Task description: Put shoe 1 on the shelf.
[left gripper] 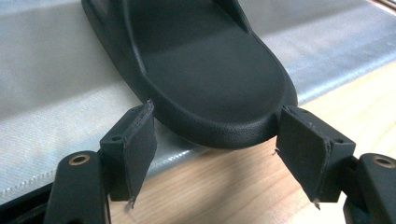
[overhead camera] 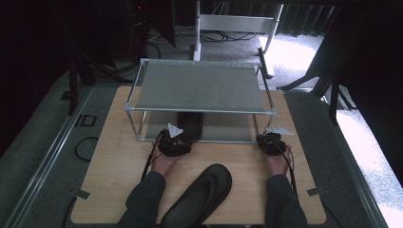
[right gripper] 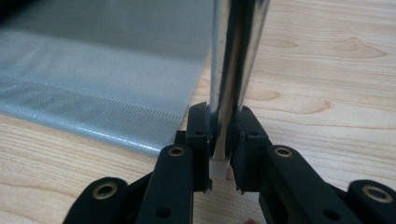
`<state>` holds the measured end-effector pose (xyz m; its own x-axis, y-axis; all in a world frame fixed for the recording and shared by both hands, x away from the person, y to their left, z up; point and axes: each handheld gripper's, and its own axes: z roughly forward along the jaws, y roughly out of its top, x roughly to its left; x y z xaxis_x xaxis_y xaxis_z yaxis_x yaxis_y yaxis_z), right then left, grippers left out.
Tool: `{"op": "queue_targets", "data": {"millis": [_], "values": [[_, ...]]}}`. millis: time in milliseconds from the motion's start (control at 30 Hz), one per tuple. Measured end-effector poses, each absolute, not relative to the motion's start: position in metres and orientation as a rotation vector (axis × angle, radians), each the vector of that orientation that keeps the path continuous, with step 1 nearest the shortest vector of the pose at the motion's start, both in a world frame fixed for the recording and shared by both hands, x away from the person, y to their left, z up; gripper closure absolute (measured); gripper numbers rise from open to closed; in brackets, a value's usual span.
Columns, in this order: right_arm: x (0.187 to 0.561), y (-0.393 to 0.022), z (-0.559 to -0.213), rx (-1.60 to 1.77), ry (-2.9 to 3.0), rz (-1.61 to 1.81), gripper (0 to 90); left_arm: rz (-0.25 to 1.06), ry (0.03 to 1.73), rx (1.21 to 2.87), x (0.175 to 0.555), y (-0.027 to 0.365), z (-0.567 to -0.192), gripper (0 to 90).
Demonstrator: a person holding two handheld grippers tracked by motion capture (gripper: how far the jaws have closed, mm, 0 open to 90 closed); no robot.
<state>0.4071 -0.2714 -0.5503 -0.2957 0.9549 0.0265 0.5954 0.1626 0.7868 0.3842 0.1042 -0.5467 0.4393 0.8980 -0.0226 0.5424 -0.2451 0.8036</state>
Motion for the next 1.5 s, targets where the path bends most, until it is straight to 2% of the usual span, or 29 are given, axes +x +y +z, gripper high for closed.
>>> {"op": "queue_targets", "data": {"millis": [200, 500, 700, 833, 1067, 1500], "values": [[0.407, -0.272, -0.550, 1.464, 1.963, 0.981, 79.1, 0.551, 1.231, 1.912, 0.386, 0.111, -0.550, 30.5], [0.407, -0.272, -0.550, 1.464, 1.971, 0.979, 78.3, 0.519, 1.221, 1.925, 0.389, 0.134, -0.557, 26.5], [0.400, -0.274, -0.547, 1.481, 1.957, 0.987, 66.7, 0.487, 1.214, 1.935, 0.392, 0.138, -0.559, 26.6], [0.392, -0.277, -0.544, 1.483, 1.949, 0.986, 63.0, 0.475, 1.212, 1.949, 0.393, 0.138, -0.559, 26.6], [0.368, -0.276, -0.538, 1.463, 1.975, 1.025, 59.2, 0.471, 1.202, 1.966, 0.394, 0.139, -0.560, 26.8], [0.309, -0.235, -0.535, 1.318, 2.143, 1.107, 54.6, 0.477, 1.205, 1.968, 0.393, 0.138, -0.560, 27.1]]}}
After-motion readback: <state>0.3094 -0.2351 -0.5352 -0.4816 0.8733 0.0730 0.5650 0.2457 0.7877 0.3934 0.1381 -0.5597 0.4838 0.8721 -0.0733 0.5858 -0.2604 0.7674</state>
